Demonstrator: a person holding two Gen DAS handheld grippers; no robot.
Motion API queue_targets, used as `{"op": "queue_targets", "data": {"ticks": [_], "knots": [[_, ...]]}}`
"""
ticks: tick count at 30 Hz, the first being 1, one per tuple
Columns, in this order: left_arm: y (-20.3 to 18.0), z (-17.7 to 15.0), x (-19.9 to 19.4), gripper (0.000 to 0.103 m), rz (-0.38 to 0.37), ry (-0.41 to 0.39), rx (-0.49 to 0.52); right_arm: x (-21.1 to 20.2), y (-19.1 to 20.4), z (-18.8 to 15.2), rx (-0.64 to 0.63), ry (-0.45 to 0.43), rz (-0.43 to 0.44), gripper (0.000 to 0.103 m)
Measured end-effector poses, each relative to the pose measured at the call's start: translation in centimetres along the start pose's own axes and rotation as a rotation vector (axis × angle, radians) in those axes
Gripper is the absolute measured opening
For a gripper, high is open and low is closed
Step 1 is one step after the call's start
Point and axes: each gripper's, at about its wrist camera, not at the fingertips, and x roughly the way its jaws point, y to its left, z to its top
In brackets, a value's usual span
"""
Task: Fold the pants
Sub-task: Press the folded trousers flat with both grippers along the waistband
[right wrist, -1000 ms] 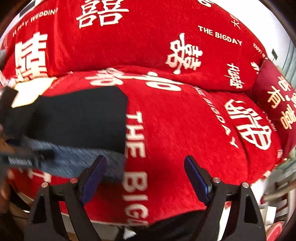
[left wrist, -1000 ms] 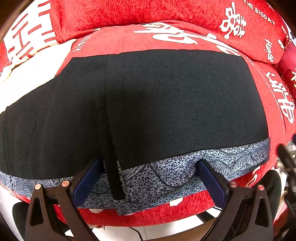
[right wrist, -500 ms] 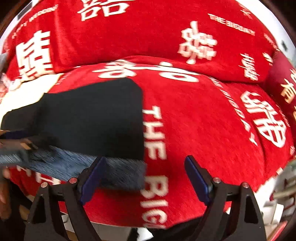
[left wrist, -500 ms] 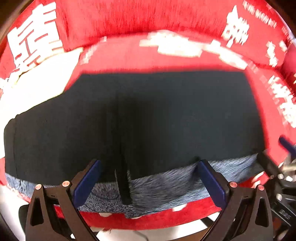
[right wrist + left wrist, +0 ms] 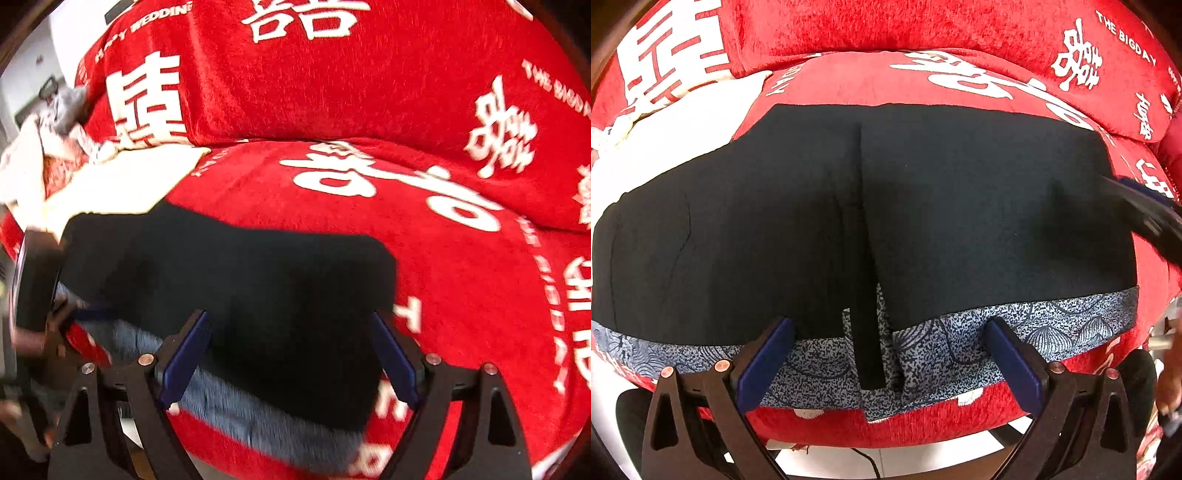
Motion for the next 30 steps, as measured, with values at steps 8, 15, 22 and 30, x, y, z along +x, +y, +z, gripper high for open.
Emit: {"op": "queue_targets", "data": {"ticks": [8,15,22,30], "knots": [[0.9,-0.4,-0.8,0.103,0.0,-0.004,-0.02,4.3,1.4,1.4,-0.082,0.08,-0.097,0.1],[2.7,-0.9,-0.8,0.103,0.045,-0.012,-0.043,-0.7,2.4,-1.7,-0.033,-0.003,-0.013,0.1],[4.4,-1.4,-2.0,0.103,0.014,-0.056,-0.087,0.4,4.2,-4.4,-0.082,0.055,-0.115,0.1],[6.0,-1.3,-1.8,0.102,-0.031,-0.035,-0.152,2.7,4.0,-1.5,0.032,0.097,-0.049,0.103]]}}
